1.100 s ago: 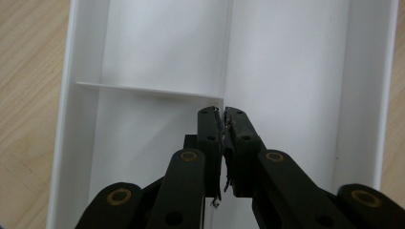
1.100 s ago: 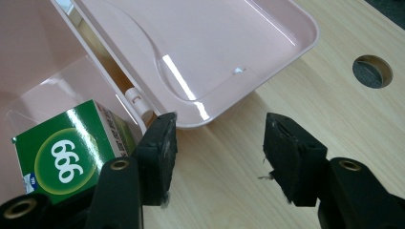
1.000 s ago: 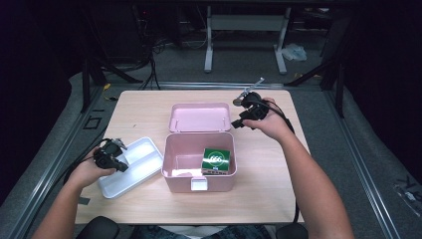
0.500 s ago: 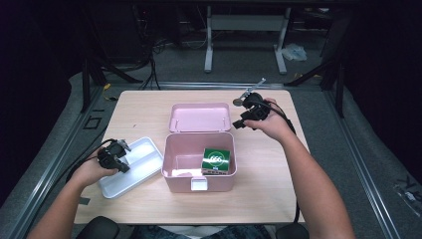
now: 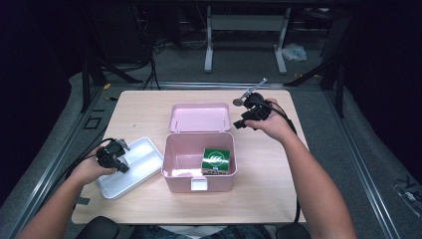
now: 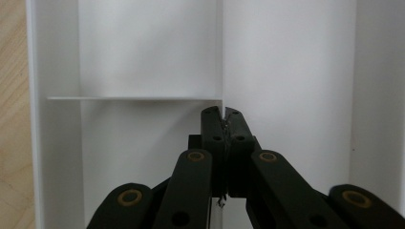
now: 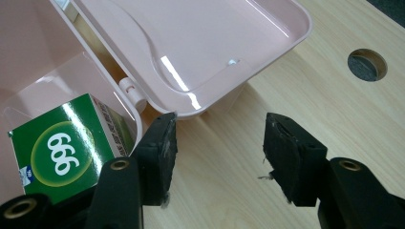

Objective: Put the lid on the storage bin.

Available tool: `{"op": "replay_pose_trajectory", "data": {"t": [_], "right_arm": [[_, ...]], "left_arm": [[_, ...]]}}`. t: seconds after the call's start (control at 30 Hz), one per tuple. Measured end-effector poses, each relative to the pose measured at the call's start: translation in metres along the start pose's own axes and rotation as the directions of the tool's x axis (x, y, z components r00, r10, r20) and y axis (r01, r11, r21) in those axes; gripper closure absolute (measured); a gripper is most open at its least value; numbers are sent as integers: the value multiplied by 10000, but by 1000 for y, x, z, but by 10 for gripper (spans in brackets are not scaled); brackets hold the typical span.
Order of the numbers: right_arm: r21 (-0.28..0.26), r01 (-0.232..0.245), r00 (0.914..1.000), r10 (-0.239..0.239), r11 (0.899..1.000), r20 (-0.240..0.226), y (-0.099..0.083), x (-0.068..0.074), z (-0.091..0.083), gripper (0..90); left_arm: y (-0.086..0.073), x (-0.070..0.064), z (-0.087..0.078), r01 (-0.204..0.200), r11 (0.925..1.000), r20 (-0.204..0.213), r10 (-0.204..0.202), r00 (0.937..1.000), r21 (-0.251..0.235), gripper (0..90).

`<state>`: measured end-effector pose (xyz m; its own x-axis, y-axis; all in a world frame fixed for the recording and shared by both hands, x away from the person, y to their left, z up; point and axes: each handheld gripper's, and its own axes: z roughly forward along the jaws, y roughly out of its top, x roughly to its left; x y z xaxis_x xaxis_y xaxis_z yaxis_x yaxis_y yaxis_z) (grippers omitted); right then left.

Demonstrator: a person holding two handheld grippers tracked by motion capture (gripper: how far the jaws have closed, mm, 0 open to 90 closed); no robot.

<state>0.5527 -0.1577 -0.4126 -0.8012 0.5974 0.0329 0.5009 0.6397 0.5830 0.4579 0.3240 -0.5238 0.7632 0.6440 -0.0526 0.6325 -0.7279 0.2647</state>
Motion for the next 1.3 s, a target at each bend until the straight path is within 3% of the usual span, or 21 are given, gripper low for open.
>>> {"op": "replay_pose_trajectory", "data": {"t": [0.23, 0.53, 0.8, 1.17, 1.3], "right_arm": [[-31, -27, 10000, 27, 10000, 83, -1, -1, -3, 450], [-50, 9, 9999, -8, 10000, 114, -1, 0, -5, 450], [-72, 78, 9998, -77, 9999, 172, 0, 0, -8, 450], [-67, 129, 9997, -128, 9999, 222, 1, 0, -10, 450], [-85, 140, 9997, -138, 9999, 215, 2, 1, -10, 450]], "left_arm": [[1, 0, -23, 101, 9991, 33, -100, 9999, -420, 894], [6, -1, -62, -137, 9977, -365, 113, 9993, -661, 893], [17, -4, -98, -421, 9945, -465, 378, 9982, -958, 894], [48, -20, -132, -1363, 9864, -405, 1330, 9903, -922, 894], [65, -31, -132, -2185, 9737, -54, 2187, 9758, -652, 894]]}}
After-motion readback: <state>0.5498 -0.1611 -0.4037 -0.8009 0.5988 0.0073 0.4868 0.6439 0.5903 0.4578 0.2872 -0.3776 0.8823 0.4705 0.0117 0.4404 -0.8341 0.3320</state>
